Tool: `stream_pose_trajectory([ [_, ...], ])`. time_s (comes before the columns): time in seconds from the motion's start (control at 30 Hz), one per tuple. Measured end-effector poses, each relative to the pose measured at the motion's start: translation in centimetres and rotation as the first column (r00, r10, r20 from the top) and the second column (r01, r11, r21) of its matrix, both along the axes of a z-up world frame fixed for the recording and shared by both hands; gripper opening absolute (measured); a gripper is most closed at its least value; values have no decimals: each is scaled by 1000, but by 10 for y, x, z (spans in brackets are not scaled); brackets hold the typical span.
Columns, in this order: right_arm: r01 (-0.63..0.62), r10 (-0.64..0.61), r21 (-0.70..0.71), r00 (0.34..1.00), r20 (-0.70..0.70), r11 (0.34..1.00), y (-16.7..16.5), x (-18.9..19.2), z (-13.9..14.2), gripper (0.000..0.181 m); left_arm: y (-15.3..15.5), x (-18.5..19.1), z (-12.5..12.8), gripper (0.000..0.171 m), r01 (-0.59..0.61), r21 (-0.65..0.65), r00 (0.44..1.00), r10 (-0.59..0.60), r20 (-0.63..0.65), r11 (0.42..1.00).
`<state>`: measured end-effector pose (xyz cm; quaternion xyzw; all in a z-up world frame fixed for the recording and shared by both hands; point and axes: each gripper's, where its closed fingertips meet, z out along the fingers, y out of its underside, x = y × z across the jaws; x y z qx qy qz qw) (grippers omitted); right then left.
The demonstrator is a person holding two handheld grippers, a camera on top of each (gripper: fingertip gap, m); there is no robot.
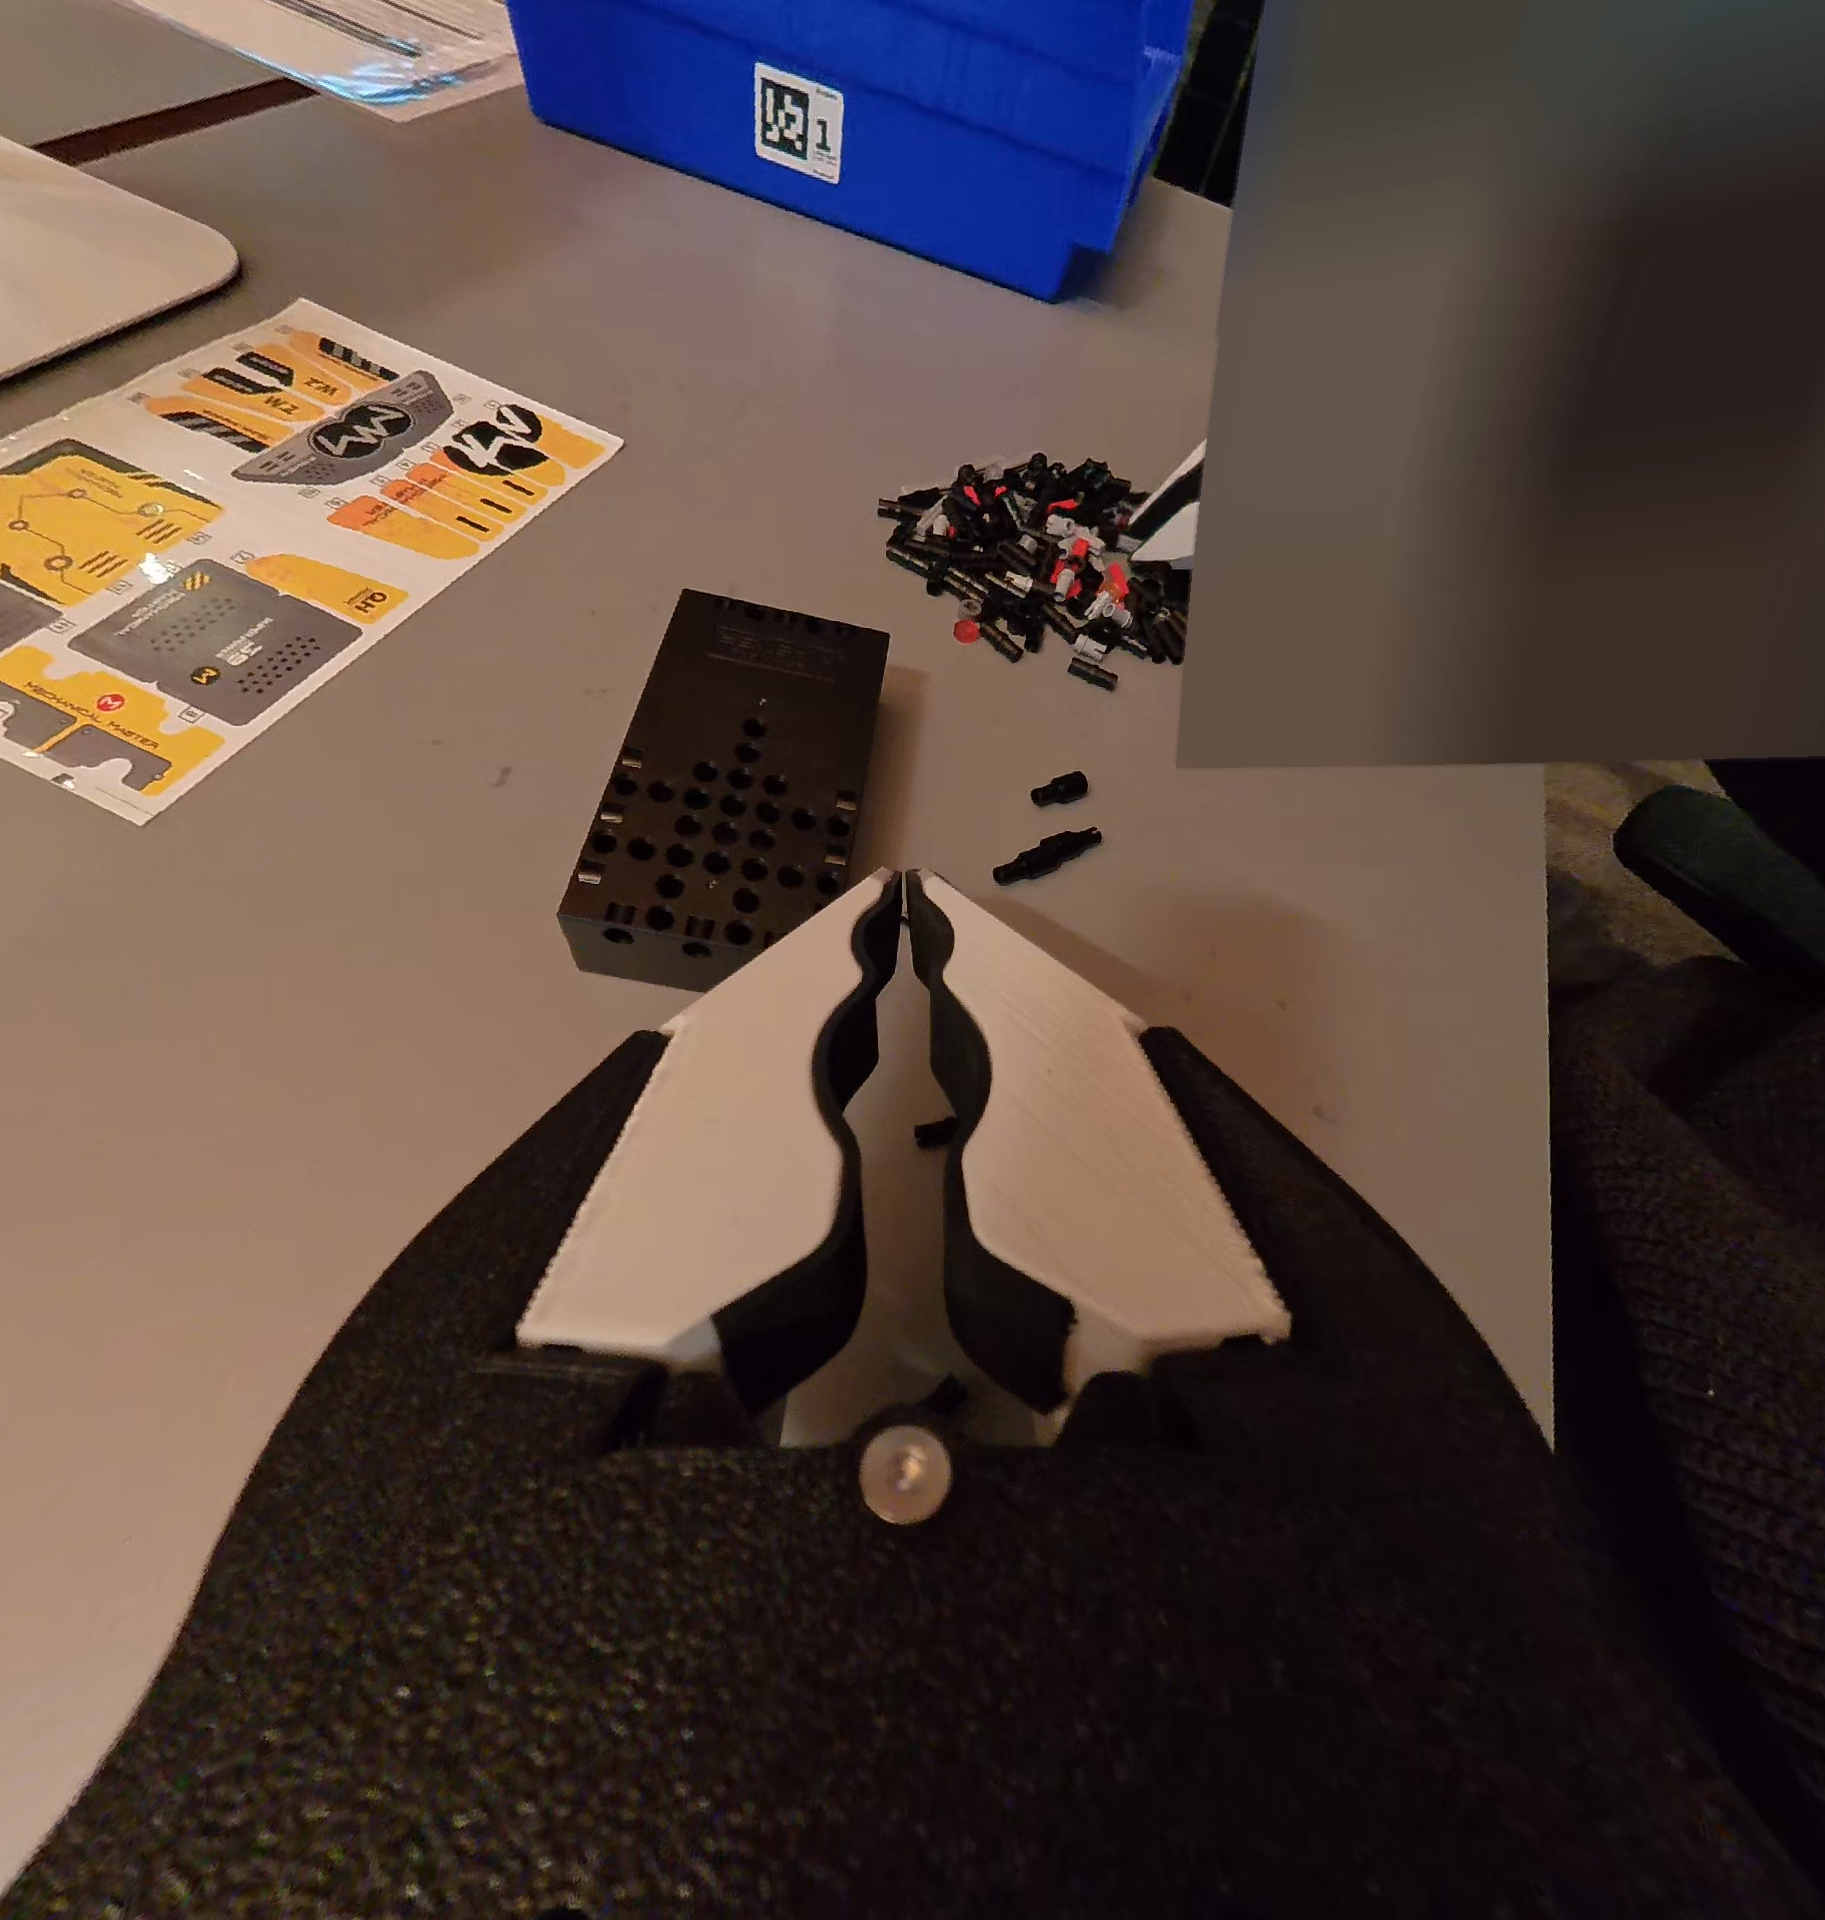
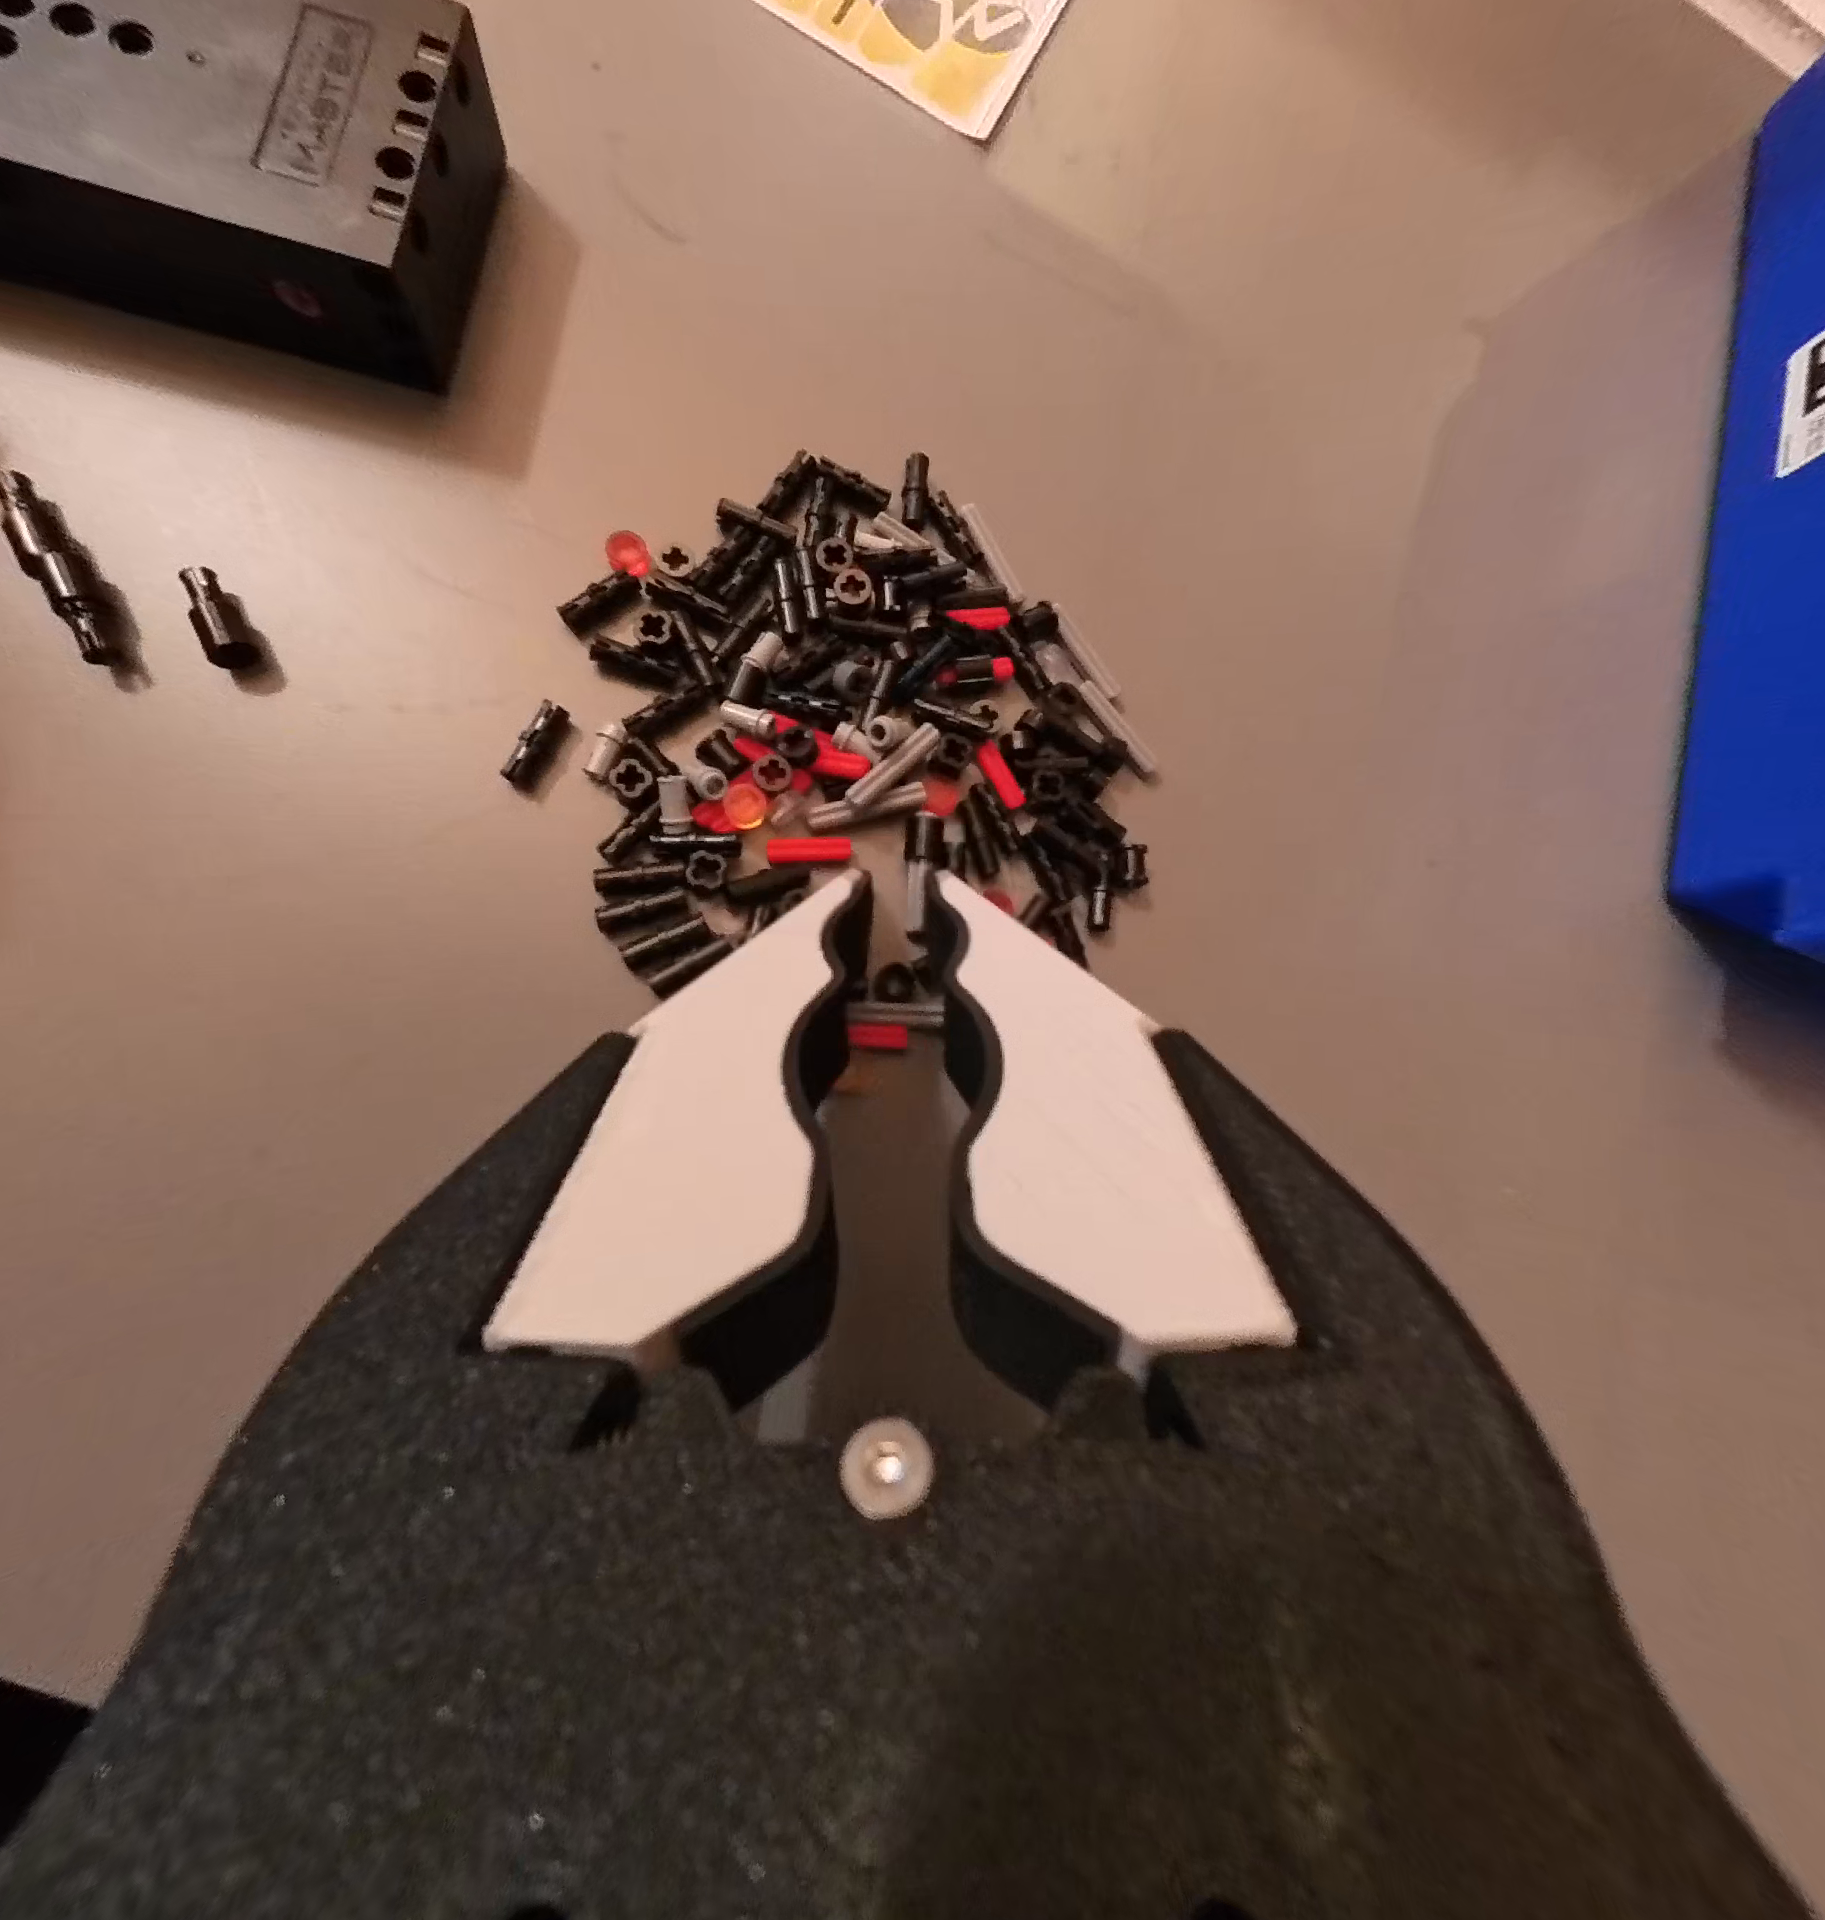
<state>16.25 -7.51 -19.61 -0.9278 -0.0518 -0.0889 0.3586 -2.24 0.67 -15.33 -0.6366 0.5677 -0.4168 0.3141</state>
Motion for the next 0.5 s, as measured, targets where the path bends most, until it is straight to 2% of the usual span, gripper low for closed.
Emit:
stream_pose_trajectory([
  [0.5,7,-2,57,995,-95,998,1,0,-1,4,1,0,0,0,-4,-7,1000,4,2,1000],
])
